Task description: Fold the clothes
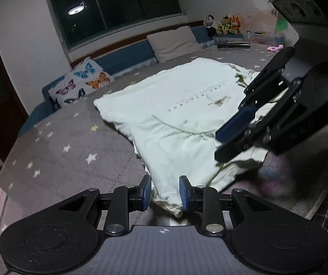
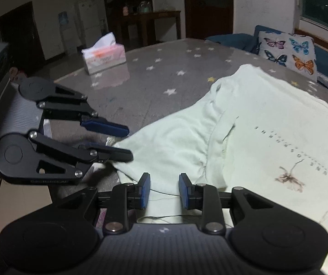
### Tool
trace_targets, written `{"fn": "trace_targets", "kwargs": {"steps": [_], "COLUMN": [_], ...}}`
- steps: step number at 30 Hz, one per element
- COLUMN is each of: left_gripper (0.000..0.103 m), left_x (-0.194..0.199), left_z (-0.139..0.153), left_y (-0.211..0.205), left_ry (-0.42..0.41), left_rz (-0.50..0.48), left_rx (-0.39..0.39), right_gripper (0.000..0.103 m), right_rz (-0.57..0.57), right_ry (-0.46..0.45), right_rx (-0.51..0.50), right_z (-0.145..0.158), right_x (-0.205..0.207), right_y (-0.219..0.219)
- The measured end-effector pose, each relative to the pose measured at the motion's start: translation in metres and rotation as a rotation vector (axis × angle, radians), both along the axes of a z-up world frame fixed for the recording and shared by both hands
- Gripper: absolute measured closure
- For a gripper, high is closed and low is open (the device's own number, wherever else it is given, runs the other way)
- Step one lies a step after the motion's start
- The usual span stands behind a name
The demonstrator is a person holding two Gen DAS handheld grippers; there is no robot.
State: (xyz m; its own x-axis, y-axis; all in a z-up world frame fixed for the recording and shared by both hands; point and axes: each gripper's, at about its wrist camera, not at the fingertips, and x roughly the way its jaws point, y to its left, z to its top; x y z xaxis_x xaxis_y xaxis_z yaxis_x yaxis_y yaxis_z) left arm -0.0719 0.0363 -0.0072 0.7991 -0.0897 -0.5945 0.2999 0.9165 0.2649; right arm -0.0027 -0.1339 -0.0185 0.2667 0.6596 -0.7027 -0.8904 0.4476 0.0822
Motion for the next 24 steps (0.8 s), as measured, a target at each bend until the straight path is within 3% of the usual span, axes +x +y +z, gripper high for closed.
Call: {"fn": "trace_targets", "kwargs": {"steps": [8, 14, 21, 24], "left_gripper": [0.073, 0.074, 0.074, 0.074], "left_x": [-0.001, -0.006, -0.009, -0.004], "left_z": [0.003, -0.014, -0.002, -0.008], "left_y": [-0.023, -0.041, -0.041, -0.046], "left_ry": [-0.024, -0.001, -0.054, -0.037], "left_rz": [-0.097, -0.187, -0.191, -0.211], "left_rx": [-0.007, 0.068, 0.046, 0.049], "right_gripper": [0.076, 0.076, 0.076, 0.076], "right_rz": [-0.103, -0.109, -0.187, -0.244], "right_ry": [0.007, 0.021, -0.011, -0.012], "right_rx": [0.007, -0.022, 0.001, -0.004], "right_z": [0.007, -0.003, 0.009, 0.009], "right_x": [0.007, 0.000, -0.004, -0.002], "right_y": [-0.035, -0.042, -0.067, -0.083]}}
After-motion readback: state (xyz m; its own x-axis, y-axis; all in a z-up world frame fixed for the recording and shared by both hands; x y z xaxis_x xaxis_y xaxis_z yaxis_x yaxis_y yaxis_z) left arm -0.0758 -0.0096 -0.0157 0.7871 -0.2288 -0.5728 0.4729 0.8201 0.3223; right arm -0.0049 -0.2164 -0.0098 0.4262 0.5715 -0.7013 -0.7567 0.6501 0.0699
